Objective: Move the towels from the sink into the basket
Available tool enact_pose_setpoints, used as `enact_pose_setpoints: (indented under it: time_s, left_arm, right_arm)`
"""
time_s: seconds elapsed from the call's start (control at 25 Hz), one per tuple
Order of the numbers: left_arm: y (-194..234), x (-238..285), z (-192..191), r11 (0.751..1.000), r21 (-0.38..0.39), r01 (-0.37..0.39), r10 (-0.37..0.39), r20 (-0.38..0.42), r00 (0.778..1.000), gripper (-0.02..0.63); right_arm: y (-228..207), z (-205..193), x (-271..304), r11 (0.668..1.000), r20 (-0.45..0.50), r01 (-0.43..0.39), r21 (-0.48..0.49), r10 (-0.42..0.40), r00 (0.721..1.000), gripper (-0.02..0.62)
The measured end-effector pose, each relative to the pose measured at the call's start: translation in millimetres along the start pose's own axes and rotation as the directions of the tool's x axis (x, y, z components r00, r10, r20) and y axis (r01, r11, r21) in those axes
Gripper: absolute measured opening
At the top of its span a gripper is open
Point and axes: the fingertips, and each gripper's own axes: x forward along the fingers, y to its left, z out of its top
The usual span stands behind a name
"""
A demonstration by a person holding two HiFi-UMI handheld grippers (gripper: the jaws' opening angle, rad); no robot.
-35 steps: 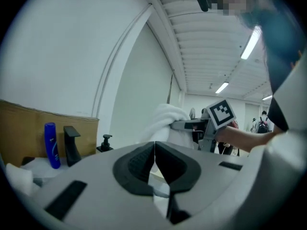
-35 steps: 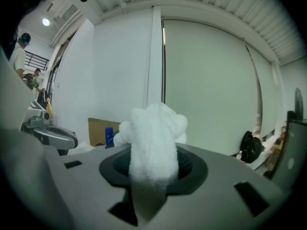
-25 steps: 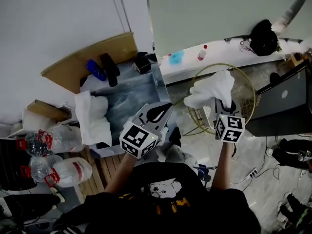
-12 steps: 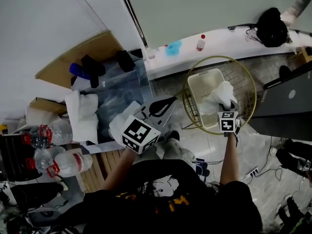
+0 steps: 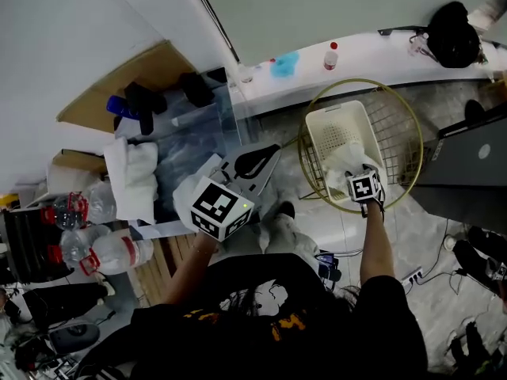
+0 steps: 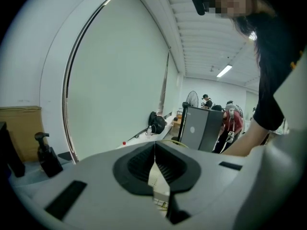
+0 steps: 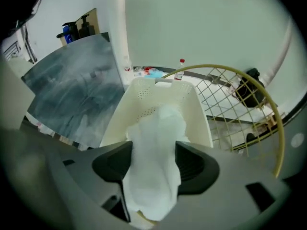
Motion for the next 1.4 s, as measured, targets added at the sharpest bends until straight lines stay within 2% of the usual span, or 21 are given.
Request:
enact_pose_setpoints:
  time_s: [0.08, 0.16, 0.32, 0.48, 0.64, 0.8, 0.96, 1.12, 1.28, 1.36, 1.4]
  left_arm:
    - [2, -3, -3, 1.000, -0.004, -0.008, 0.008, -0.004, 1.000, 0.008]
    - [3, -7, -4, 1.000, -0.007, -0.012, 0.012, -0.001, 1.000, 0.008]
    - [6, -19, -3, 1.000, -0.010, -0.021, 0.021, 0.018, 1.000, 0.008]
    - [11, -38, -3, 0.999, -0.018, -0.038, 0.038, 0.044, 0.998, 0.008]
    - [16, -67, -9, 0.998, -0.030, -0.056, 0.058, 0.070, 0.996, 0.008]
    - [21, -105, -22, 0.996, -0.043, -0.076, 0.079, 0.084, 0.993, 0.008]
    - [27, -150, -38, 0.993, -0.057, -0.100, 0.105, 0.091, 0.990, 0.008]
    - [38, -198, -55, 0.988, -0.082, -0.134, 0.142, 0.102, 0.985, 0.008]
    - [51, -246, -74, 0.977, -0.108, -0.183, 0.194, 0.105, 0.975, 0.008]
    - [57, -267, -84, 0.970, -0.124, -0.207, 0.220, 0.105, 0.970, 0.008]
    - [60, -276, -89, 0.967, -0.132, -0.218, 0.233, 0.106, 0.967, 0.008]
  right_arm:
    - [-2, 3, -4, 0.998, 0.035, 0.006, 0.056, -0.008, 0.999, 0.276]
    - [-3, 19, -17, 0.995, 0.118, 0.001, 0.097, -0.013, 0.993, 0.276]
    - [0, 60, -73, 0.983, 0.303, -0.037, 0.179, -0.020, 0.953, 0.222]
    - [32, 105, -142, 0.988, 0.460, -0.094, 0.125, 0.026, 0.888, 0.218]
    - [74, 149, -212, 0.990, 0.612, -0.117, 0.075, 0.046, 0.789, 0.183]
    - [133, 179, -267, 0.990, 0.711, -0.139, -0.002, 0.099, 0.697, 0.156]
    - [209, 195, -308, 0.981, 0.754, -0.162, -0.111, 0.189, 0.629, 0.147]
    - [290, 198, -328, 0.953, 0.752, -0.202, -0.227, 0.303, 0.585, 0.146]
    - [365, 192, -328, 0.913, 0.716, -0.246, -0.325, 0.407, 0.567, 0.143]
    - [398, 185, -321, 0.885, 0.672, -0.284, -0.369, 0.465, 0.576, 0.161]
    - [414, 180, -315, 0.868, 0.642, -0.310, -0.389, 0.496, 0.585, 0.199]
